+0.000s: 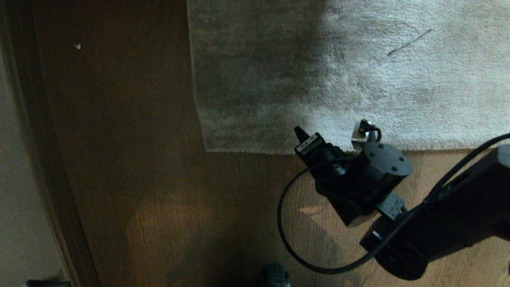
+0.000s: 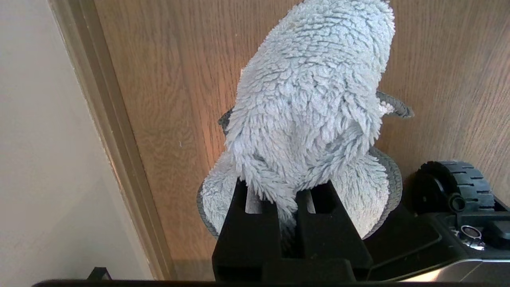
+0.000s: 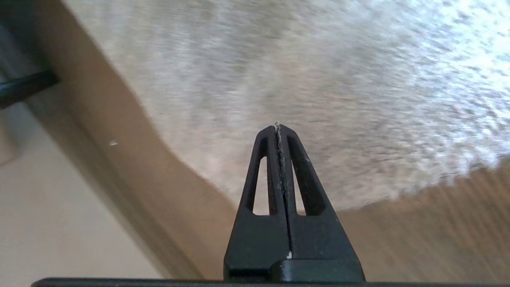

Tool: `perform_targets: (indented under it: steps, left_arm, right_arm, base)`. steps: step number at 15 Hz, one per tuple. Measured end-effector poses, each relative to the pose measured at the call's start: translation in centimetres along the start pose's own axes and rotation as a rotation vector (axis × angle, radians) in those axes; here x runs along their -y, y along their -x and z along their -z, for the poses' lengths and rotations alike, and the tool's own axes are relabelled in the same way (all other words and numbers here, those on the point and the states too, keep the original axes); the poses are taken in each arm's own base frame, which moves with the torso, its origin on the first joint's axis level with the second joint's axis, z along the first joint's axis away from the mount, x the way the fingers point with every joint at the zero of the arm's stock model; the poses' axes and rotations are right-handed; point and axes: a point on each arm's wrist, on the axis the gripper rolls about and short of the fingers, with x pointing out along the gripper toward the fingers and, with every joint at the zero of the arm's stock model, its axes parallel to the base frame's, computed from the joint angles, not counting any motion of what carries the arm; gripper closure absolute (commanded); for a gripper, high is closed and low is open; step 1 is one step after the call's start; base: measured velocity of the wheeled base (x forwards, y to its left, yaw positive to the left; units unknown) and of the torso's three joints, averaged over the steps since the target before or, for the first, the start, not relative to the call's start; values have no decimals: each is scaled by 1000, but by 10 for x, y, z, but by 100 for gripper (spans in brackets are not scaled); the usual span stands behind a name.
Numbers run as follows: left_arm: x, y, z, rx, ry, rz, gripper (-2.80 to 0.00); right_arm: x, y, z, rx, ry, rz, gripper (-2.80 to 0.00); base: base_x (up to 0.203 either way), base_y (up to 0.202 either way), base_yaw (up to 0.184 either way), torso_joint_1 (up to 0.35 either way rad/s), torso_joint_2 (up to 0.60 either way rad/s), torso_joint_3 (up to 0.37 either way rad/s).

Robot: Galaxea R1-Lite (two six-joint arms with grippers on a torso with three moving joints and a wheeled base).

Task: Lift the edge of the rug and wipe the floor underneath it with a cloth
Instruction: Lay down the carpet, then put down the rag

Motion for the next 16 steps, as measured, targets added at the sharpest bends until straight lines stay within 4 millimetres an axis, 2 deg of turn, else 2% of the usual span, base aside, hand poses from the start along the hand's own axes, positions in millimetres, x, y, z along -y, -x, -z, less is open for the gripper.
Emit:
perform_targets:
  steps: [7, 16]
  left_arm:
    - [0, 0, 0, 0, 2, 0, 0]
    - [0, 0, 0, -1, 2, 0, 0]
  right_arm:
    - [18, -27, 24, 7, -1, 10, 0]
    - [39, -41, 45, -4, 10, 35, 0]
  base:
    - [0, 0, 0, 0, 0, 0]
    - [0, 0, 0, 0, 0, 0]
